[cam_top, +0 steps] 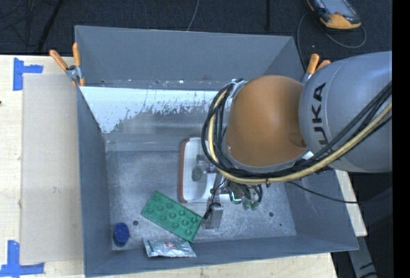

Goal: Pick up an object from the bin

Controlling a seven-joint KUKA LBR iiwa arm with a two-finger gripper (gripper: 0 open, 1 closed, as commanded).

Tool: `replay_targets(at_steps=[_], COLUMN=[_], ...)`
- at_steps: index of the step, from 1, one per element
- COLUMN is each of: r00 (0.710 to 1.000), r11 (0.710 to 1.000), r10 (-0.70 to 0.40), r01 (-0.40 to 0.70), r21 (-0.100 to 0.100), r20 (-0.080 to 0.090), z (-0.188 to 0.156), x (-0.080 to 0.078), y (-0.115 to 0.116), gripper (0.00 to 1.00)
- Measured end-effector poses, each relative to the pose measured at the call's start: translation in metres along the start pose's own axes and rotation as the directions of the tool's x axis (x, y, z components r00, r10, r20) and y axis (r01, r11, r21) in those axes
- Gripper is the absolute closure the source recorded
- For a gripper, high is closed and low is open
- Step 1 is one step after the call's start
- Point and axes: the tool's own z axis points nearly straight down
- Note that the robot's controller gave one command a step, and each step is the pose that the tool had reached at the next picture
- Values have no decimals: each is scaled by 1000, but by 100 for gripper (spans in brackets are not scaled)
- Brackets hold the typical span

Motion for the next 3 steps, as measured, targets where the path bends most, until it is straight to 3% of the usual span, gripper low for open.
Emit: replay_targets(at_steps=[1, 2, 3], r00=[999, 999, 998], r11=[999, 999, 998], r10=[41, 48, 67], r01=[-41, -48, -67], r21=[-1, -2, -4], r20=[6, 12, 18], z=[125, 120, -56], x=[-11, -13, -20], y=[55, 54, 40], gripper=[0, 100, 100])
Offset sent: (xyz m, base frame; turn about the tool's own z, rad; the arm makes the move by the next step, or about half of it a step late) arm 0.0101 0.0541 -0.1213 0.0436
